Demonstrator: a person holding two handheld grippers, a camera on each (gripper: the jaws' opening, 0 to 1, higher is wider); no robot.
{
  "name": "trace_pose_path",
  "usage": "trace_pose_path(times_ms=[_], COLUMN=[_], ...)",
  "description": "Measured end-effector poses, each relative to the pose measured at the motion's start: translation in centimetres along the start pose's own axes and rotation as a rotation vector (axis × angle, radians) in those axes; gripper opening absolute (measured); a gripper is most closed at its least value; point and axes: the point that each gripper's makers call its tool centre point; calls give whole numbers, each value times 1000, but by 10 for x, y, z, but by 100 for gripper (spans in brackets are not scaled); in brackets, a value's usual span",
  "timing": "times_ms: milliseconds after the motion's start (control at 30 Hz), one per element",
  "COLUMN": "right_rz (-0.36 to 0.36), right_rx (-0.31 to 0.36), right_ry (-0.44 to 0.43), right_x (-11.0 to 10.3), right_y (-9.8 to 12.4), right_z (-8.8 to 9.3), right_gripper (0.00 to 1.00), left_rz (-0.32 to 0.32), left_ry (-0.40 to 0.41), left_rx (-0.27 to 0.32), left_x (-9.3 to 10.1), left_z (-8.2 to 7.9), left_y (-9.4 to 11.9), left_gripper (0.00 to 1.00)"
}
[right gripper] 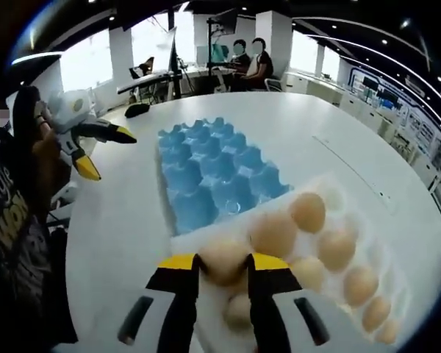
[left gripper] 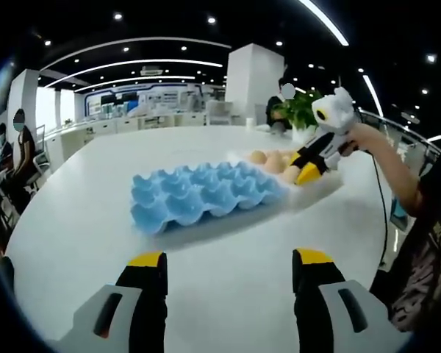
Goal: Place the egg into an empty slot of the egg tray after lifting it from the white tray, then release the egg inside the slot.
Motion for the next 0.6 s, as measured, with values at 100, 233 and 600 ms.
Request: trace_pose_path(times_ms=[100,233,600], right_rz=[3,16,33], right_rx=[9,16,50], right_ry=[-1,10,-6], right_x=[0,0,3], right_y=[1,2,4], right_z=[0,0,-3], right_gripper=[27,27,27], left_rz=[4,9,-3], left_ry=[-3,-4,2], left_rx=[-2,-3,-7], left_x=[2,4,0], left_z=[0,1,2], left_y=[0,0,2], left_gripper=[70,70,70])
Point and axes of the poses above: the point that each gripper's makers call its tool centre point, and the gripper's own axes: y roughly backward along the fingers, x roughly to its right, z roughly out of its underside, and after that the axes turned 8 degrees about y, right-handed
